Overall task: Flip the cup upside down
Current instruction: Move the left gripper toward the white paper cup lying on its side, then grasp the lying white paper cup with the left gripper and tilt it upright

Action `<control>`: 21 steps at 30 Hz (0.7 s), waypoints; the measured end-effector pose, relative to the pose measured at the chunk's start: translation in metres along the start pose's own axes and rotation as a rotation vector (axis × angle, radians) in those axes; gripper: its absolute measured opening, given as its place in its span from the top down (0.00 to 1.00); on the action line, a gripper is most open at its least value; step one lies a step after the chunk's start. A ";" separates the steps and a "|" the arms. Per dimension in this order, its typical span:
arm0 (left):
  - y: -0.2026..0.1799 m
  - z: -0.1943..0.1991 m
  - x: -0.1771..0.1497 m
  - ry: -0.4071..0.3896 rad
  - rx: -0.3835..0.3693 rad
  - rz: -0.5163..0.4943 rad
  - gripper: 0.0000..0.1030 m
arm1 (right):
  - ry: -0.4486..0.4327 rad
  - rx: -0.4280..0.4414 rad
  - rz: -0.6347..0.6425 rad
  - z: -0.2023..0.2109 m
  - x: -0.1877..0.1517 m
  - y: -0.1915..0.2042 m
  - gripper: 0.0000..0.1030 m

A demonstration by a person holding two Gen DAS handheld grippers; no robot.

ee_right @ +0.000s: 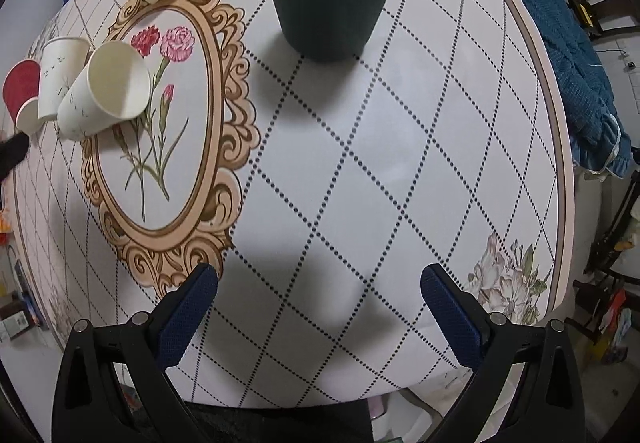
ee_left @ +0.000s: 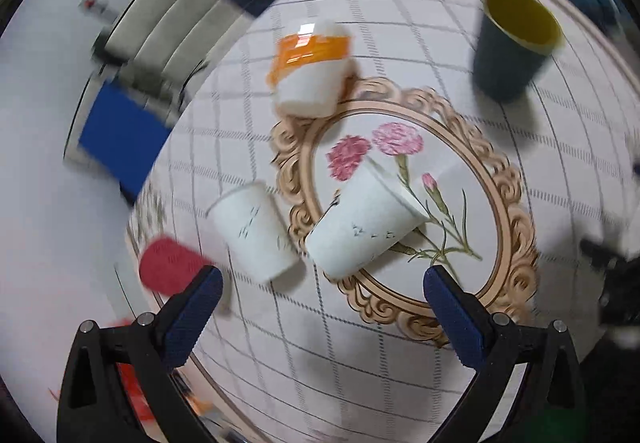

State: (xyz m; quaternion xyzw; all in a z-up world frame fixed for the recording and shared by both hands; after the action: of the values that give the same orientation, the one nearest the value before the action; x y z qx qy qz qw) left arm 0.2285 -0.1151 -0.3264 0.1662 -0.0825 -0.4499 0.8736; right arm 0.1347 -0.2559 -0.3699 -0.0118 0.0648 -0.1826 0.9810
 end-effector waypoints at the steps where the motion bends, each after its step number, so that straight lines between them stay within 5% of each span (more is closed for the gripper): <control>1: -0.006 -0.004 0.002 -0.008 0.014 -0.060 0.00 | 0.000 -0.003 -0.004 0.000 0.002 0.001 0.00; 6: -0.021 -0.024 0.008 0.010 0.029 -0.216 0.00 | 0.011 0.006 -0.027 -0.005 0.006 -0.001 0.00; 21: -0.044 -0.059 0.035 0.024 -0.035 -0.391 0.00 | 0.021 -0.002 -0.055 -0.025 0.002 -0.010 0.00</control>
State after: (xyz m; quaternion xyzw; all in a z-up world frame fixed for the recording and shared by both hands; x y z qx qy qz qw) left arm 0.2324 -0.1549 -0.3977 0.1693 -0.0302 -0.6104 0.7732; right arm 0.1299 -0.2657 -0.3948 -0.0125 0.0751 -0.2095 0.9748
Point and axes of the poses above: each gripper's, at about its wrist camera, not at the fingertips, and z roughly against the way its jaws point, y to its left, x to its top, the point moved 2 cm from there along -z, roughly the way its jaws point, and after that the axes turned 4 degrees about y, right-handed, at the moved point
